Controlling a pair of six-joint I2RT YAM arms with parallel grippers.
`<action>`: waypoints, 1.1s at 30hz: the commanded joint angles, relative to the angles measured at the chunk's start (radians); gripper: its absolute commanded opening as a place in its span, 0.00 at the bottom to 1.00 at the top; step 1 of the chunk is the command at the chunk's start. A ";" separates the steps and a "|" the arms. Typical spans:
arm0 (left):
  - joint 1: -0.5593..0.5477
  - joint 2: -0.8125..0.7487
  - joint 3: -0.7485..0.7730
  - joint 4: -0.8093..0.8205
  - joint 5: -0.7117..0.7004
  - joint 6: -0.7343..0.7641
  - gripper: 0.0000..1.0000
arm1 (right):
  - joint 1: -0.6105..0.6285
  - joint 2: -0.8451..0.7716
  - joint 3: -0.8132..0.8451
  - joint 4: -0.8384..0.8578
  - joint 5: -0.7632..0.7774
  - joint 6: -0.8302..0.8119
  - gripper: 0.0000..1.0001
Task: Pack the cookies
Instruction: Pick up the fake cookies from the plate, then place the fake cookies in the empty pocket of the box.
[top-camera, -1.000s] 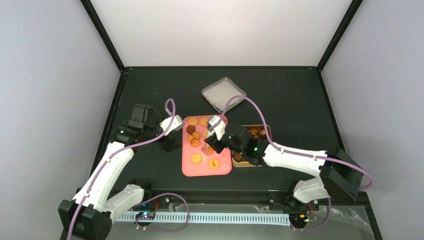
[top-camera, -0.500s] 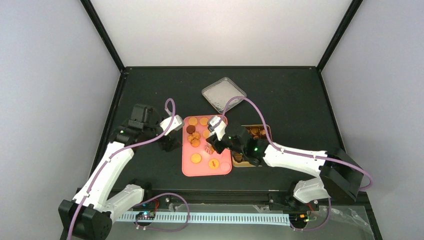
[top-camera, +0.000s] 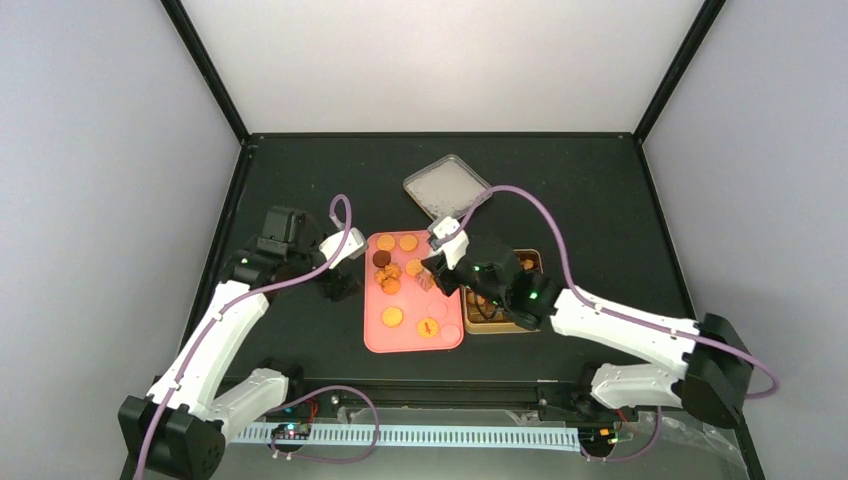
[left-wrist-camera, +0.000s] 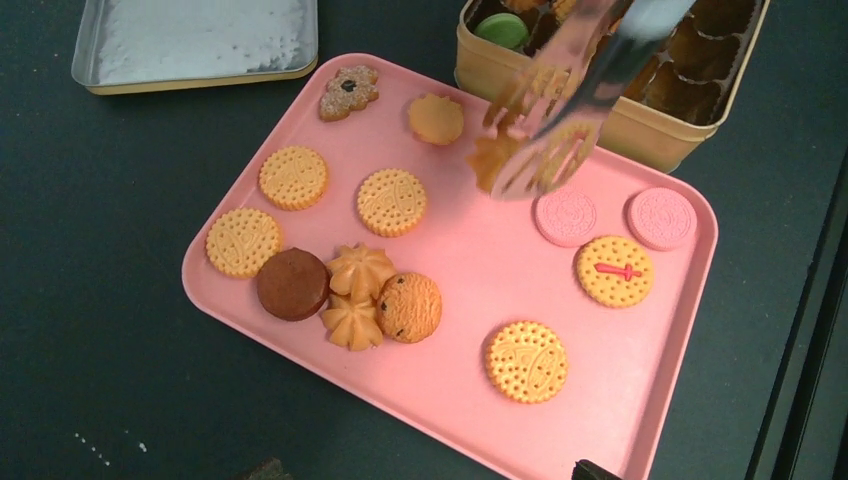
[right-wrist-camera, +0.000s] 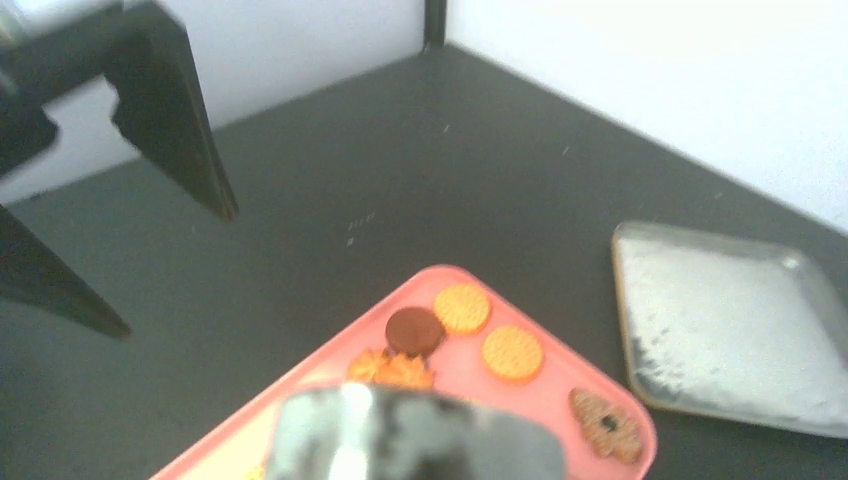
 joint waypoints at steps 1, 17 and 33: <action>0.013 0.010 0.046 -0.010 -0.015 -0.008 0.76 | 0.000 -0.113 0.059 -0.061 0.126 -0.020 0.21; 0.015 0.018 0.048 -0.014 -0.003 0.002 0.76 | -0.122 -0.408 -0.037 -0.547 0.606 0.310 0.23; 0.015 0.030 0.054 -0.026 0.009 0.009 0.76 | -0.125 -0.435 -0.053 -0.683 0.657 0.429 0.39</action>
